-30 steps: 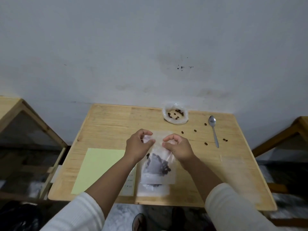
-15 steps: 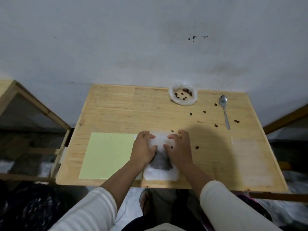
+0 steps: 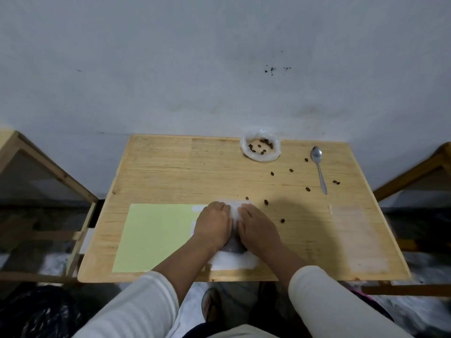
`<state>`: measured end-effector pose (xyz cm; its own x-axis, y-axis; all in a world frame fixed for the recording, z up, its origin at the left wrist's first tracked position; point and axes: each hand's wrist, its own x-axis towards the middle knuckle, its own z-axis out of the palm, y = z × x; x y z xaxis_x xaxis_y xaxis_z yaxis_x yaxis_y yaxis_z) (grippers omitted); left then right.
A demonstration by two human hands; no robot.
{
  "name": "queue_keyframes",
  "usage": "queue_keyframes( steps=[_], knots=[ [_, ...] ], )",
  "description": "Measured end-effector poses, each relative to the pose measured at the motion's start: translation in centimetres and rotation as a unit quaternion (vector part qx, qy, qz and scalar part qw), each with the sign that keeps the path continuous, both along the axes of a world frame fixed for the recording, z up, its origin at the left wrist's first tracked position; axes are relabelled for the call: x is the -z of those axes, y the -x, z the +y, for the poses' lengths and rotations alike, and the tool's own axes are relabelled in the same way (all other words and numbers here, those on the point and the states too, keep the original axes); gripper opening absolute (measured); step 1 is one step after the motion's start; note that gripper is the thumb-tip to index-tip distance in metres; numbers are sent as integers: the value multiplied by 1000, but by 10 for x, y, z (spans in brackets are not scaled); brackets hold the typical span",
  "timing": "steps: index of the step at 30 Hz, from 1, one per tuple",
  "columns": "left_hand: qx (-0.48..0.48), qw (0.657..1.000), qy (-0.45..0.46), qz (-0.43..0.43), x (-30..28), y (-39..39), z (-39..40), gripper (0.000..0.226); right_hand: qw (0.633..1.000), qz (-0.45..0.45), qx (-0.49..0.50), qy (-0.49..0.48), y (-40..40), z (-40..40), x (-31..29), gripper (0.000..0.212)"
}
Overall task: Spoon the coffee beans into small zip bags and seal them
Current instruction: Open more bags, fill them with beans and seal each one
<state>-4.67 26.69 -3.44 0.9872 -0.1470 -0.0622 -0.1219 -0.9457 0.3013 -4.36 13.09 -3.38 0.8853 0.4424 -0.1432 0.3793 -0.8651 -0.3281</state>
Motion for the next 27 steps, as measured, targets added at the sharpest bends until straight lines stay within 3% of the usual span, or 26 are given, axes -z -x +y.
queue_keyframes(
  steps=[2,6,9,12,16,19,23,27],
  knots=[
    [17,1000,-12,-6,-5,-7,-4,32,1000,0,1,7,-5,-5,-6,68],
    [46,998,-12,-39,-23,-25,-25,34,997,-48,53,-9,-19,-32,-19,44],
    [95,991,-32,-89,-42,-40,-55,28,993,-68,101,-3,-30,-67,-30,40],
    [124,989,-23,-77,-50,-48,-93,30,984,-58,169,8,-38,-116,-35,42],
    [157,985,52,-45,-37,-56,-147,26,967,-51,249,4,-30,-176,-34,40],
    [165,986,29,8,-25,-52,-187,34,957,-23,289,21,-20,-213,-27,48],
    [150,986,28,68,-14,-50,-225,45,954,18,298,34,-11,-247,-6,49],
    [104,986,81,103,4,-48,-249,53,958,33,283,31,-5,-267,12,50]
  ],
)
